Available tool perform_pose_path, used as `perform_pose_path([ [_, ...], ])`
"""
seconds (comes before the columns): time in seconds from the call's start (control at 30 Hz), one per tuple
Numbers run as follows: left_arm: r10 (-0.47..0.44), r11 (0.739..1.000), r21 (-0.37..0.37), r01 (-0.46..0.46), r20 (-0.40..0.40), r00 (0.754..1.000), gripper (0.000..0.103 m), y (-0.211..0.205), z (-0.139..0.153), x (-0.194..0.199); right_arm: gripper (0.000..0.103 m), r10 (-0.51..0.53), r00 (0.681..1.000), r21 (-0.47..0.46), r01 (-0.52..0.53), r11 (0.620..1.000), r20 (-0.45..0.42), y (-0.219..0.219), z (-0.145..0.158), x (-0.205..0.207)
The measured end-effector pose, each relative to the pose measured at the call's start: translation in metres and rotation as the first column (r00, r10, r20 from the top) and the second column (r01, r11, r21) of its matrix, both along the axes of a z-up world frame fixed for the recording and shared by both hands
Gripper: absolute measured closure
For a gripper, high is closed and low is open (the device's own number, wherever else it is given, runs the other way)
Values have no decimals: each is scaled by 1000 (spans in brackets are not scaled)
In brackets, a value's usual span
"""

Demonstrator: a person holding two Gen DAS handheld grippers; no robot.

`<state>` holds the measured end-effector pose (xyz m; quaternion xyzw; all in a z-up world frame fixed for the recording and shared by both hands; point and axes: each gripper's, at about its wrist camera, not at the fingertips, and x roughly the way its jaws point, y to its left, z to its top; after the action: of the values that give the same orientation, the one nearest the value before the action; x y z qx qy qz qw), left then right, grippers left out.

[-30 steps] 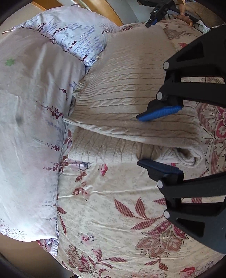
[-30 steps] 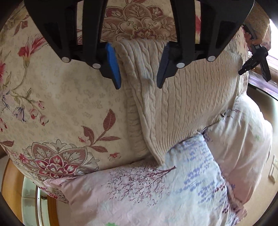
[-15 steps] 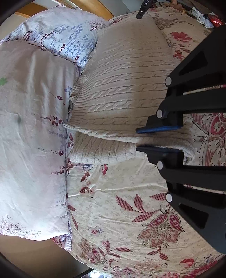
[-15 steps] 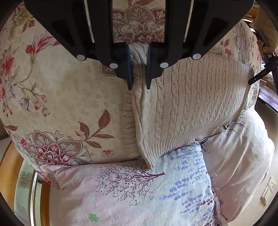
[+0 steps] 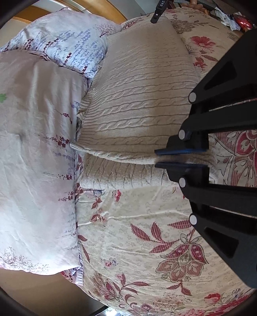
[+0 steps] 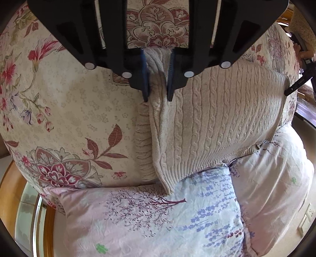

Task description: Fold small clothes

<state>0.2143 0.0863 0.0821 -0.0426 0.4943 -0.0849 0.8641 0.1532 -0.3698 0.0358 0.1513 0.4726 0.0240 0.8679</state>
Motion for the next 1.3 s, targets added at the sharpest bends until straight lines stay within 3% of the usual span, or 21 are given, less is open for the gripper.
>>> perform_pose_path([
  [0.37,-4,997,-82,4,-2,1000,97,19,12,-14,91,-16,998,47,14,999,58,-2,15,-18],
  [0.6,28,997,-75,-32,-54,998,96,22,-5,0,91,-98,994,-19,98,995,-45,-8,-15,-12],
  [0.7,29,998,-62,-33,-60,998,94,18,-6,5,91,-124,991,-27,123,992,-50,-5,-17,-13],
  [0.8,23,998,-57,-26,-59,998,90,16,-2,5,85,-118,992,-44,116,992,-45,-3,-12,-11],
  [0.9,50,997,-55,-51,-28,998,68,20,9,1,58,-131,991,-43,131,990,6,-3,3,-14],
  [0.97,69,996,-51,-68,12,998,60,21,19,-2,51,-121,989,-64,126,990,81,1,19,-18],
  [1.07,57,997,-52,-52,88,995,50,14,35,-7,50,-45,988,-78,56,995,145,16,31,-17],
  [1.13,12,999,-54,-6,121,993,44,0,41,-8,50,26,991,-91,-14,996,135,31,30,-10],
  [1.3,-71,996,-42,74,71,995,41,-30,26,-2,49,105,993,-126,-97,987,54,58,11,3],
])
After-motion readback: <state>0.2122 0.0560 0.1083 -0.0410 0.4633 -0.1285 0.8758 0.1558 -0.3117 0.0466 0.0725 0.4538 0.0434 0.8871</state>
